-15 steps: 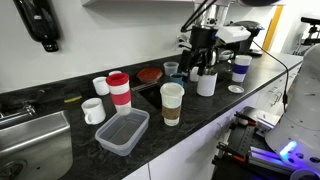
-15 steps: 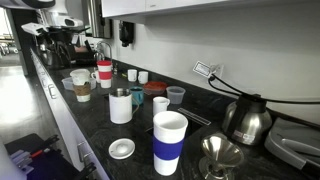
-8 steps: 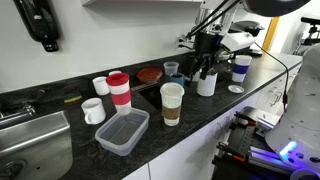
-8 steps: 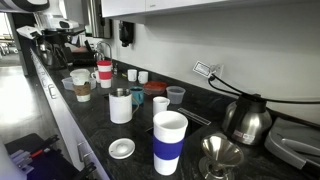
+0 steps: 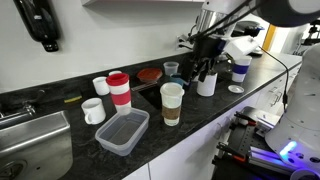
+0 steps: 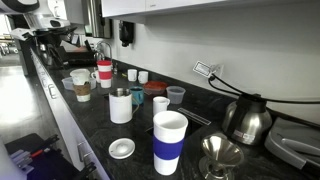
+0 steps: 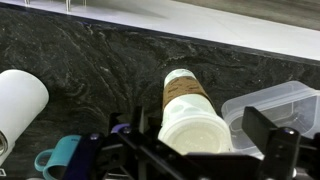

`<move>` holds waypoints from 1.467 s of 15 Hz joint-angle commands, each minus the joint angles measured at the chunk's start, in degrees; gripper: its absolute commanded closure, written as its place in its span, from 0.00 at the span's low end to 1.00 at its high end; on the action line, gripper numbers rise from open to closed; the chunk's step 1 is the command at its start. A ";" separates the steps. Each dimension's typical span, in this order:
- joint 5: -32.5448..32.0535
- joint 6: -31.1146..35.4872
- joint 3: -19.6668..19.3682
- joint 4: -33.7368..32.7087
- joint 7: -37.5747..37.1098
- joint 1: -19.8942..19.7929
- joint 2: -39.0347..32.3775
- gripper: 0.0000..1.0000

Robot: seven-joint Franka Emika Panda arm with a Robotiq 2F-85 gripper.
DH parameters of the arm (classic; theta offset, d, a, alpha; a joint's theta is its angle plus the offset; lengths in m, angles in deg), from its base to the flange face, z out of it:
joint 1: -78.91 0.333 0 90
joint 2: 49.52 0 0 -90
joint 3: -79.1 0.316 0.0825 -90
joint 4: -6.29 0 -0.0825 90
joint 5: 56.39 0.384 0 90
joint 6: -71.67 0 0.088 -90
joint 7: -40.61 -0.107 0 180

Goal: Throw the white and brown cup down the shoot

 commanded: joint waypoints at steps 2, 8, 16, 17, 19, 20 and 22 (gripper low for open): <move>-4.18 6.70 7.09 1.51 -7.93 -1.23 -1.25 0.00; -6.92 7.17 7.66 2.15 -10.97 -1.10 -1.74 0.00; -11.86 16.17 14.22 2.12 -22.00 -6.50 -4.18 0.00; -12.83 17.44 15.42 2.14 -24.15 -7.48 -5.28 0.00; -15.60 19.56 17.98 2.23 -27.85 -10.21 -7.20 0.00; -17.48 20.05 19.10 2.27 -29.25 -11.95 -7.88 0.00; -20.97 20.20 20.46 2.31 -31.31 -14.76 -8.94 0.00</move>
